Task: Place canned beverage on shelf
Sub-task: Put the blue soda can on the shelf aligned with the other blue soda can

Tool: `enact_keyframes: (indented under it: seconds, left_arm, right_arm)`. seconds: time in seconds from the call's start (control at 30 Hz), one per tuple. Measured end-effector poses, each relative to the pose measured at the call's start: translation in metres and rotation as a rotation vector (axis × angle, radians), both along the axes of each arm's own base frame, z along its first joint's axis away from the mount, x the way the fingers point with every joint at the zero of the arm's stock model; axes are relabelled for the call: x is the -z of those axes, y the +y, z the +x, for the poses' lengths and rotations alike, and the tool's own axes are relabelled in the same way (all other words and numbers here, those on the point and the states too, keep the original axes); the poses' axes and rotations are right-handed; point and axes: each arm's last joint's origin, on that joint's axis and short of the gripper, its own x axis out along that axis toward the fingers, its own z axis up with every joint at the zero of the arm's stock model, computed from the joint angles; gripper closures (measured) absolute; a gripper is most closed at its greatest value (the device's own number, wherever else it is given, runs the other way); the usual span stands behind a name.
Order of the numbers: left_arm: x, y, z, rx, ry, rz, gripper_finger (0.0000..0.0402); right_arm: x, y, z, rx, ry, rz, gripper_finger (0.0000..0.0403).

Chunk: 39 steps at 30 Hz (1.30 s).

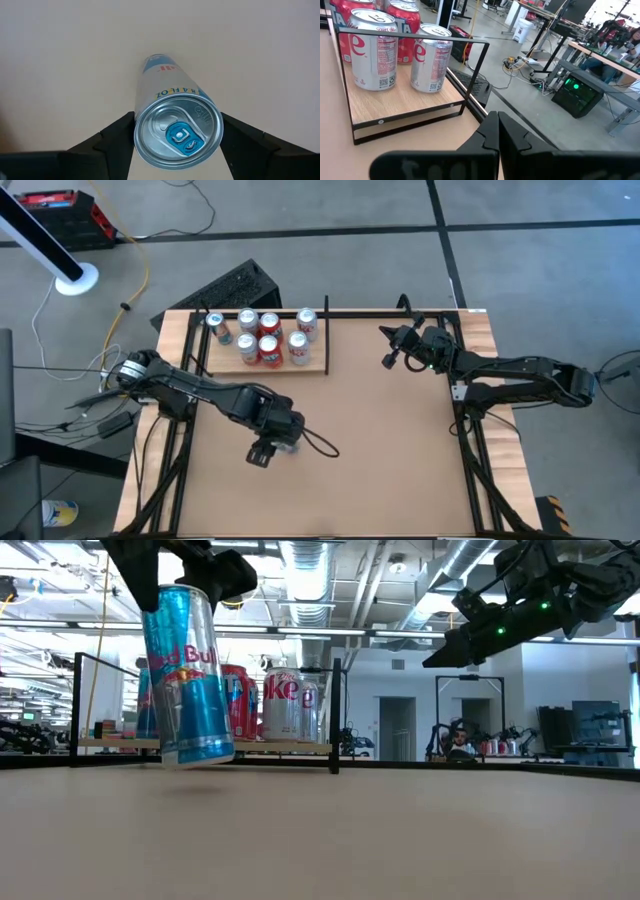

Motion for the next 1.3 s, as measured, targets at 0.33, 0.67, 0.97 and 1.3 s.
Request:
enact_keyframes:
  seconds: [0.33, 0.67, 0.97, 1.3]
  left_arm:
    - [0.0000, 0.0001, 0.0002, -0.049, 0.003, -0.011, 0.0151]
    - [-0.0001, 0.0020, 0.0007, -0.098, -0.024, 0.068, 0.0150]
    - [-0.0001, 0.0012, 0.0006, -0.132, -0.016, 0.036, 0.0149]
    - [-0.0023, -0.0012, 0.0060, -0.122, -0.068, -0.011, 0.0149]
  right_arm:
    - [0.0000, 0.0000, 0.0000, 0.000, 0.000, 0.000, 0.0382]
    - [-0.0001, 0.0000, 0.0000, 0.000, 0.000, 0.000, 0.0382]
    - [-0.0001, 0.0001, 0.0001, 0.000, 0.000, 0.000, 0.0382]
    - [0.0000, 0.0000, 0.0000, 0.000, 0.000, 0.000, 0.0382]
